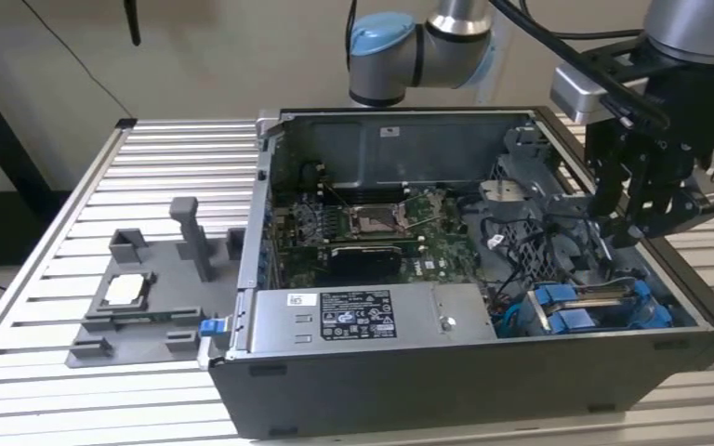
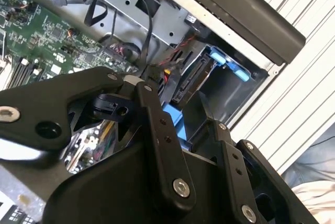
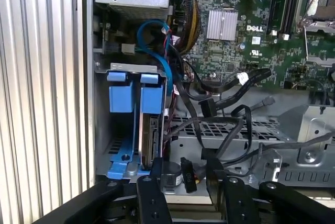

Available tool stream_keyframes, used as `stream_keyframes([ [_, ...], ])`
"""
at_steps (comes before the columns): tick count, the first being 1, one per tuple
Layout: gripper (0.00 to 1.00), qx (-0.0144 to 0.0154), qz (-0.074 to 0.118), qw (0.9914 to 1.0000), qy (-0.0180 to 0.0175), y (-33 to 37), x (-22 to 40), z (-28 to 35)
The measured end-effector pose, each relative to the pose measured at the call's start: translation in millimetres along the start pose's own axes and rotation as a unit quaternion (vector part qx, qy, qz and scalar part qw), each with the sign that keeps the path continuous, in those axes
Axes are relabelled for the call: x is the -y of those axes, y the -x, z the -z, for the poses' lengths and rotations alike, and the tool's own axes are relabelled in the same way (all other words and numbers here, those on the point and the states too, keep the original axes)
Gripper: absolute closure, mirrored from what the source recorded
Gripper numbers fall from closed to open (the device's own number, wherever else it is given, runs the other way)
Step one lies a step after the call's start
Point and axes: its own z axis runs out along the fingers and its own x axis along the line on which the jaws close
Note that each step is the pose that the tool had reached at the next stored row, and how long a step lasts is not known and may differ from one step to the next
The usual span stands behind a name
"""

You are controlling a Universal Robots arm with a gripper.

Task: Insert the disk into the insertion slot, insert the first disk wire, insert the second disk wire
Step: 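Insert the first disk wire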

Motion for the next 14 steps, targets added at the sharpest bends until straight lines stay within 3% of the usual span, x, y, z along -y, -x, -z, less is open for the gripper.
stream_keyframes([
  [3, 0.53, -0.0019, 0.0, 1.0, -0.002, 0.3, -0.1, -0.8],
  [10, 0.8, -0.0048, 0.001, 0.99998, -0.0034, 0.3, -0.3, -1.7],
  [14, 0.81, -0.005, 0.001, 0.99998, -0.0033, 0.3, -0.3, -1.7],
])
